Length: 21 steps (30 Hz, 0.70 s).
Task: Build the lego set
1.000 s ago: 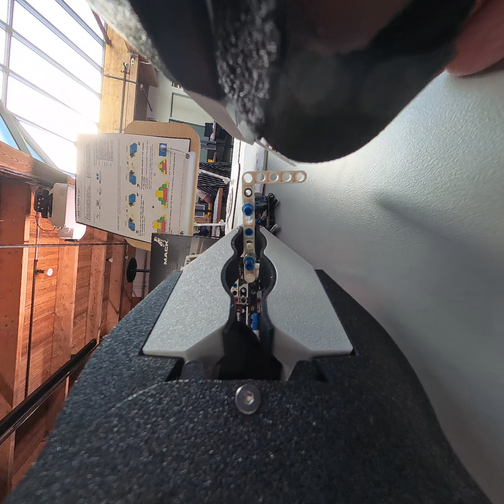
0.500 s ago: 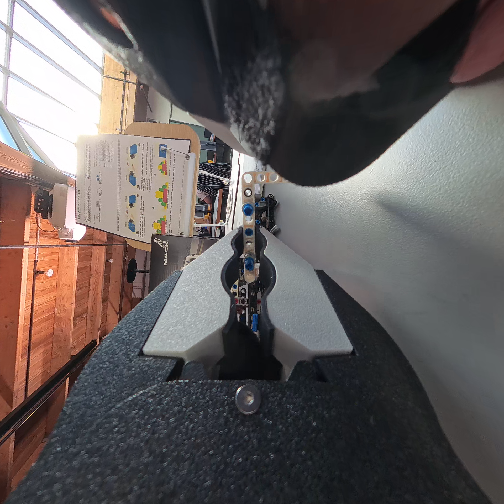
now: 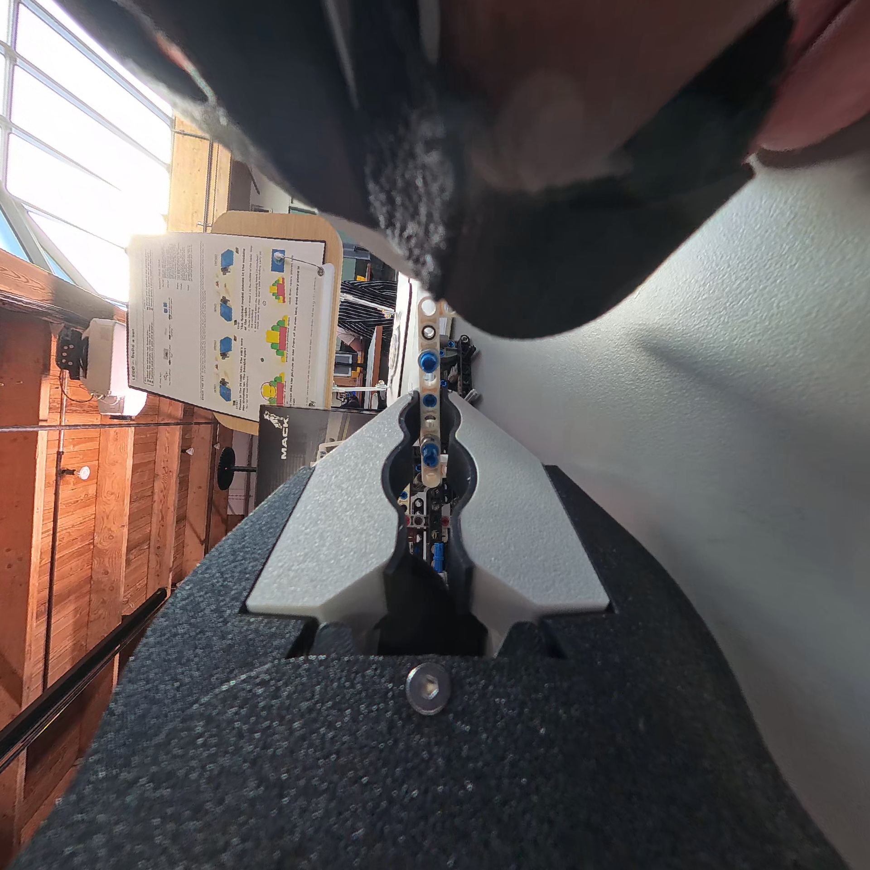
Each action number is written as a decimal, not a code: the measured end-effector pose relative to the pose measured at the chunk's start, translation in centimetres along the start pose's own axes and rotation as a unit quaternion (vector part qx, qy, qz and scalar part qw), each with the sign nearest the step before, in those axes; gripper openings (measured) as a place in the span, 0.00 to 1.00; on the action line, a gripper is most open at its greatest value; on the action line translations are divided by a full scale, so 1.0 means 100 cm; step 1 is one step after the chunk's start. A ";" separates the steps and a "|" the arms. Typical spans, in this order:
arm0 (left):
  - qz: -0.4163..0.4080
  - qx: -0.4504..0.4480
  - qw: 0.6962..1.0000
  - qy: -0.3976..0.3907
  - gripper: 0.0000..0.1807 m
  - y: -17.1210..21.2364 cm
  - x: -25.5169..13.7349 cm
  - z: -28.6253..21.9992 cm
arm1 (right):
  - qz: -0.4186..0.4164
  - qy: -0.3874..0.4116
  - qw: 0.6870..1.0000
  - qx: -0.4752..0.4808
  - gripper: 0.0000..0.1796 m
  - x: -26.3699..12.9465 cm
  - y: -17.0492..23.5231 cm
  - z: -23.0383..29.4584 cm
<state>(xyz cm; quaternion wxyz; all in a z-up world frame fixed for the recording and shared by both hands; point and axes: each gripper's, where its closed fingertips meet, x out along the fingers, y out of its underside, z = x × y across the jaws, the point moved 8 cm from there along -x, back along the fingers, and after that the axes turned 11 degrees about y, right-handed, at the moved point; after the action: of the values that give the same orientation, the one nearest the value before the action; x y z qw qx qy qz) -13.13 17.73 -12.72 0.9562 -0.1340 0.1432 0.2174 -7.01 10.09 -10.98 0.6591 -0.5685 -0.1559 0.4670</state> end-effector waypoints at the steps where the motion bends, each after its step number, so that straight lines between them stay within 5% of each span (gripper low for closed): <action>1: 0.000 0.001 1.000 0.000 0.02 0.000 0.000 0.000 | 0.001 -0.001 1.000 -0.001 0.00 0.000 0.000 0.000; 21: -0.028 -0.040 0.999 0.019 0.02 0.003 -0.003 0.005 | -0.032 -0.037 0.999 -0.020 0.05 -0.004 -0.003 0.000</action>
<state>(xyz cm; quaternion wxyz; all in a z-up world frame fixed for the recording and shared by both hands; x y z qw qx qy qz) -13.41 18.05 -12.26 0.9528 -0.1804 0.1486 0.1935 -7.08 9.74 -10.60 0.6560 -0.5585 -0.2076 0.4632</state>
